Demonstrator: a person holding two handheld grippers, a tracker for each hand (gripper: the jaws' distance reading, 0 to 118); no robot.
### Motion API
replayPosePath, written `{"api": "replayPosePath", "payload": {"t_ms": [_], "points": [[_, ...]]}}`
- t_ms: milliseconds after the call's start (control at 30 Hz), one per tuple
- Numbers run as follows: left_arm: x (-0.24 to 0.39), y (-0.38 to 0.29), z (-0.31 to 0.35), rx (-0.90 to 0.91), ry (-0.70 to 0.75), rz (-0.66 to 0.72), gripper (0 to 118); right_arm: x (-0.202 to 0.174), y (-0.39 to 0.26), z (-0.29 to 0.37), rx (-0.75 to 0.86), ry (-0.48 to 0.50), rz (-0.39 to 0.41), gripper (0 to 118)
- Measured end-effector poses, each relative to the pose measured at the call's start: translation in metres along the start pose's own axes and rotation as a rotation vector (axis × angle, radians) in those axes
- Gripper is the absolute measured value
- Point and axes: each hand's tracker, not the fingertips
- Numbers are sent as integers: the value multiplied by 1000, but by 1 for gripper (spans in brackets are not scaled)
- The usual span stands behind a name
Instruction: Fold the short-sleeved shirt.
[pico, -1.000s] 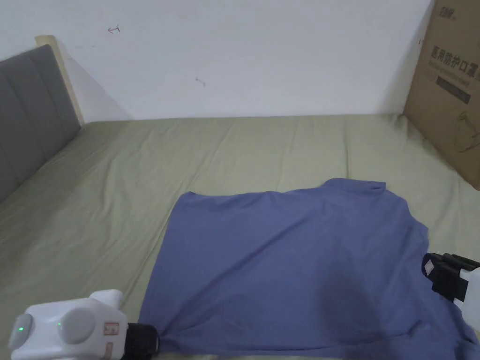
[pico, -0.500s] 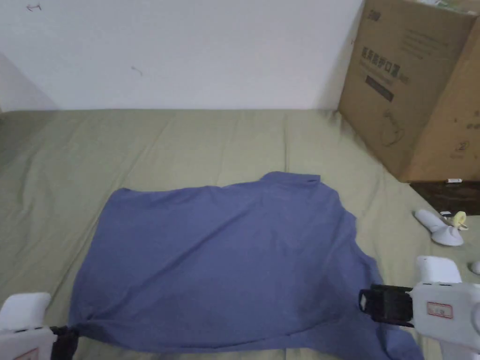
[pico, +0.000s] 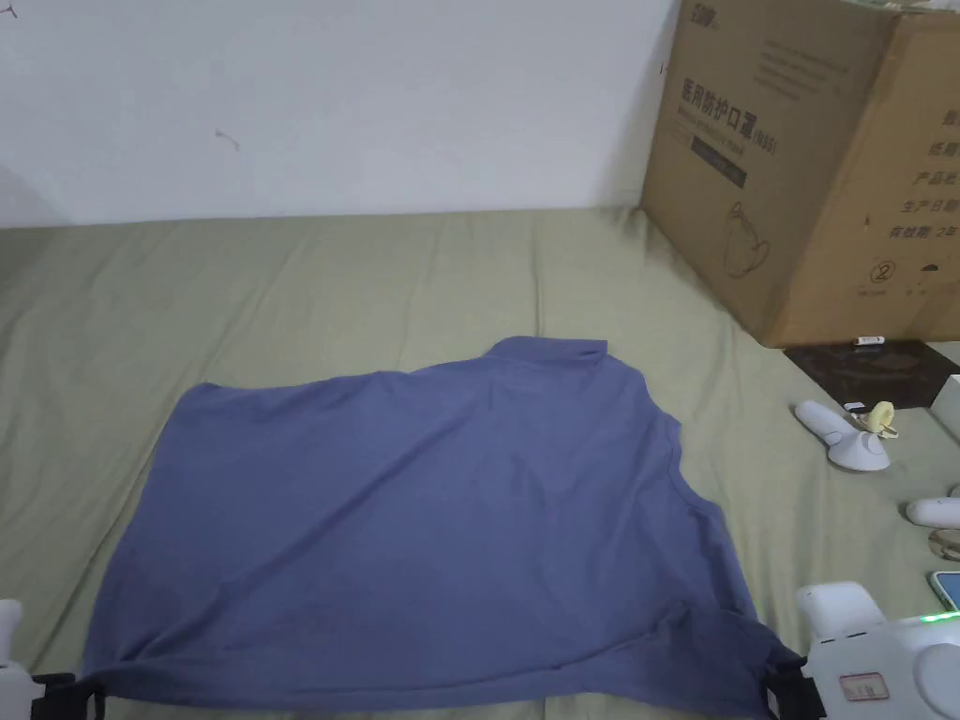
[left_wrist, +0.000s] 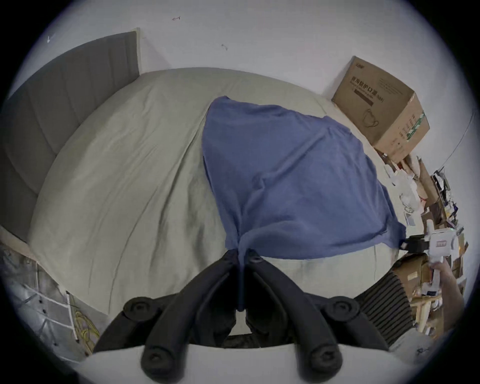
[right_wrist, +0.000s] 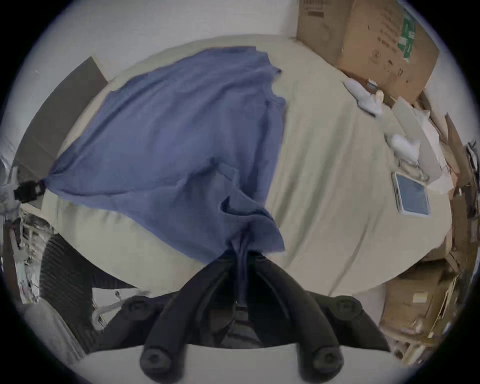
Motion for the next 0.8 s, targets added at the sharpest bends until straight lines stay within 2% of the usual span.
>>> {"api": "replayPosePath", "payload": {"t_ms": [133, 267, 333, 533, 667, 700, 733, 767, 800], "points": [[-13, 8, 0, -12, -46, 84, 4, 13, 11, 32, 128, 65, -143, 6], [-21, 38, -5, 24, -89, 150, 4, 31, 48, 49, 230, 100, -232, 6], [-22, 61, -17, 44, -130, 205, 4, 29, 76, 47, 237, 111, -250, 6], [-32, 138, -94, -21, -178, 373, 4, 38, 169, -16, 220, 97, -333, 6], [-37, 165, -139, -37, -167, 367, 7, 39, 208, -66, 185, 72, -405, 6], [-35, 163, -143, -25, -161, 353, 17, 37, 214, -77, 171, 48, -402, 7], [-35, 165, -147, -13, -118, 331, 48, 33, 218, -84, 160, 12, -385, 13], [-34, 166, -147, 6, -56, 306, 82, 28, 219, -88, 162, -24, -365, 36], [-35, 165, -146, 11, -41, 289, 103, 25, 219, -90, 169, -49, -350, 75]]}}
